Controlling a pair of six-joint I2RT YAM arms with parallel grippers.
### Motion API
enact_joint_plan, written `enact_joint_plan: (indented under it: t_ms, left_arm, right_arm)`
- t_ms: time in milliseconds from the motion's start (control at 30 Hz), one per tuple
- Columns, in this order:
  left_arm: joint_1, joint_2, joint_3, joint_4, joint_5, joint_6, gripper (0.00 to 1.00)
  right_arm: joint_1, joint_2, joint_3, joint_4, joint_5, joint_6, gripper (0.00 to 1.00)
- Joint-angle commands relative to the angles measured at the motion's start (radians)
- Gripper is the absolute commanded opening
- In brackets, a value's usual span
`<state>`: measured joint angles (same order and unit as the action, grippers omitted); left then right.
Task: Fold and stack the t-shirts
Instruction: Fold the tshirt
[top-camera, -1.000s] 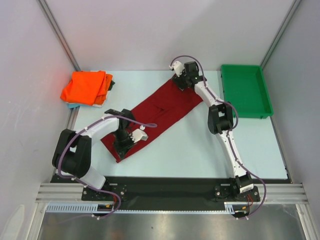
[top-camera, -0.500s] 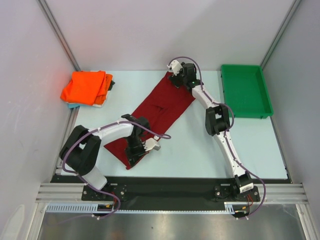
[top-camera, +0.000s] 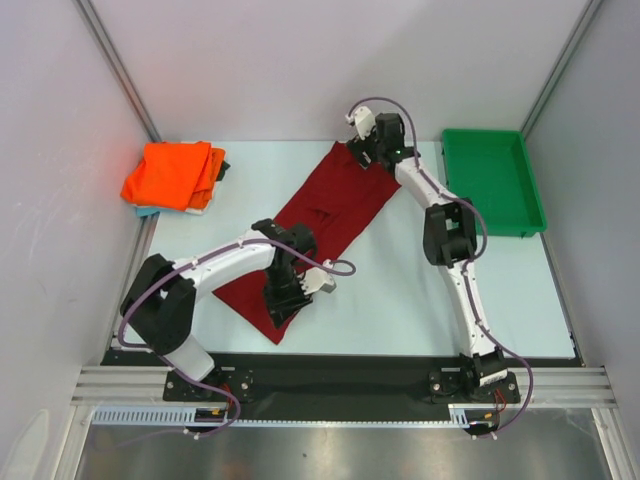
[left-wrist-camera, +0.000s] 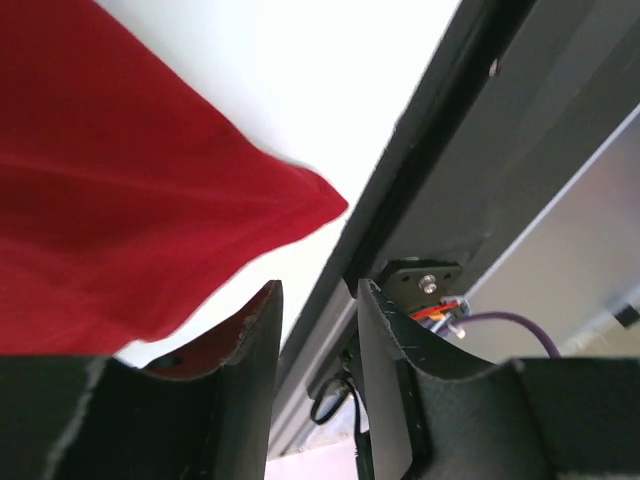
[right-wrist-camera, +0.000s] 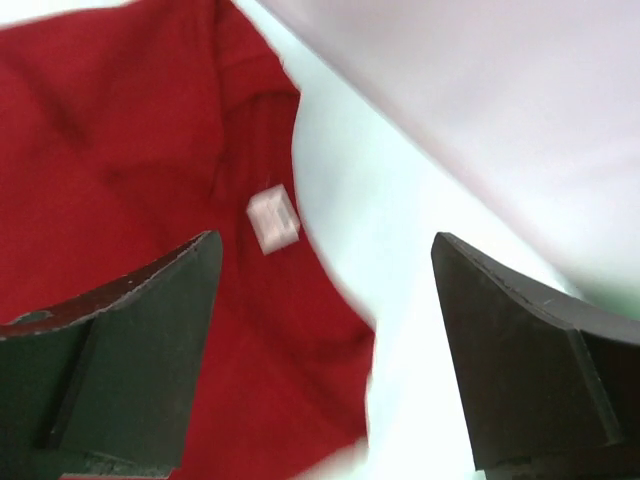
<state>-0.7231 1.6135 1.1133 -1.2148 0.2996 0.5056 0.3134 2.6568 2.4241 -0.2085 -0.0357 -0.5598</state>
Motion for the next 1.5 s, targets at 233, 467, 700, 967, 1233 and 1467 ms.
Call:
enact_joint_plan:
  t_ms: [233, 467, 700, 967, 1233, 1467]
  left_arm:
    - [-0.007, 0.134, 0.129, 0.07, -0.005, 0.011, 0.38]
    - [-0.007, 0.24, 0.115, 0.087, -0.04, 0.031, 0.4]
    - [-0.007, 0.315, 0.065, 0.116, -0.013, 0.024, 0.39]
    - [-0.036, 0.379, 0.034, 0.159, 0.042, -0.004, 0.36]
    - [-0.078, 0.424, 0.062, 0.144, 0.085, -0.029, 0.23]
    - [-0.116, 0.503, 0.157, 0.112, 0.148, -0.045, 0.08]
  right_arm:
    - [-0.033, -0.523, -0.445, -0.307, -0.245, 0.415, 0.88]
    - [-0.075, -0.663, -0.738, -0.266, -0.306, 0.469, 0.88]
    - [-0.091, -0.578, -0.712, -0.261, -0.322, 0.472, 0.89]
    - [-0.097, -0.377, -0.527, -0.265, -0.28, 0.439, 0.89]
    - [-0.089, -0.201, -0.343, -0.295, -0.208, 0.436, 0.88]
    - [-0.086, -0.127, -0.214, -0.321, -0.144, 0.459, 0.85]
